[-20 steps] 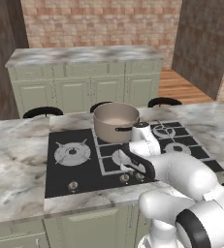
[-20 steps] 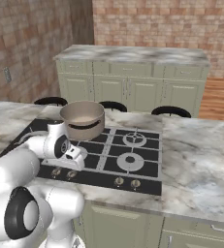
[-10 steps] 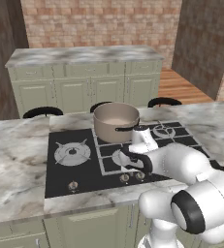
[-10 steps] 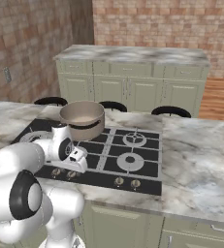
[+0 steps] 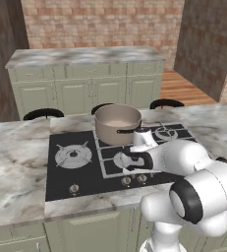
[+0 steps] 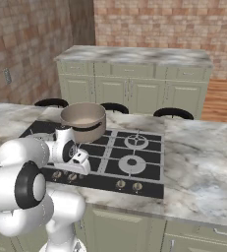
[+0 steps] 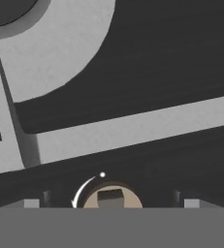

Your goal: Turn off the rear center burner of the stove.

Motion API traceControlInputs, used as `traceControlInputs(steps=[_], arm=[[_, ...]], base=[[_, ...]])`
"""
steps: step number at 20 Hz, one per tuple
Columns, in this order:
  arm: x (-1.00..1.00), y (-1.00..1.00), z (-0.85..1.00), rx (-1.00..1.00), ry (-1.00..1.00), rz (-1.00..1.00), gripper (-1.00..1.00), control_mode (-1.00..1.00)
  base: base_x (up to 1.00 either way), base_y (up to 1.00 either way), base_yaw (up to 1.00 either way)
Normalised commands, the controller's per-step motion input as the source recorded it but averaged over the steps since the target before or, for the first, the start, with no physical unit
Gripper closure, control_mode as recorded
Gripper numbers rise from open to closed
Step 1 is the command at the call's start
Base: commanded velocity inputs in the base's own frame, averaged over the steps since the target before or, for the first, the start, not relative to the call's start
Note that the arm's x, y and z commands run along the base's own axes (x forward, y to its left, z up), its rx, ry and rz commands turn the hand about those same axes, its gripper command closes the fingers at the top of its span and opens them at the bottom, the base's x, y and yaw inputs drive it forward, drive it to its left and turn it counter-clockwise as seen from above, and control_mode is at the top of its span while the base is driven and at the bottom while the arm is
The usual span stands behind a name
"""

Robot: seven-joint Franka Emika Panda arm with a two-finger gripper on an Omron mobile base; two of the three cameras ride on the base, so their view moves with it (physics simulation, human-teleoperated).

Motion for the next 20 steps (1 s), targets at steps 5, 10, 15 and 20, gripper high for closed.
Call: traceControlInputs(steps=[5, 10, 15, 20], arm=[[-0.02, 0.00, 0.00, 0.00, 0.00, -0.03, -1.00, -1.00], [-0.16, 0.00, 0.00, 0.00, 0.00, -0.07, -1.00, -1.00], [-0.14, 0.00, 0.00, 0.00, 0.00, -0.09, -1.00, -1.00], [0.00, 0.00, 0.00, 0.00, 0.00, -0.05, -1.00, -1.00]], base=[[0.00, 0.00, 0.00], [0.00, 0.00, 0.00], [0.00, 0.00, 0.00], [0.00, 0.00, 0.00]])
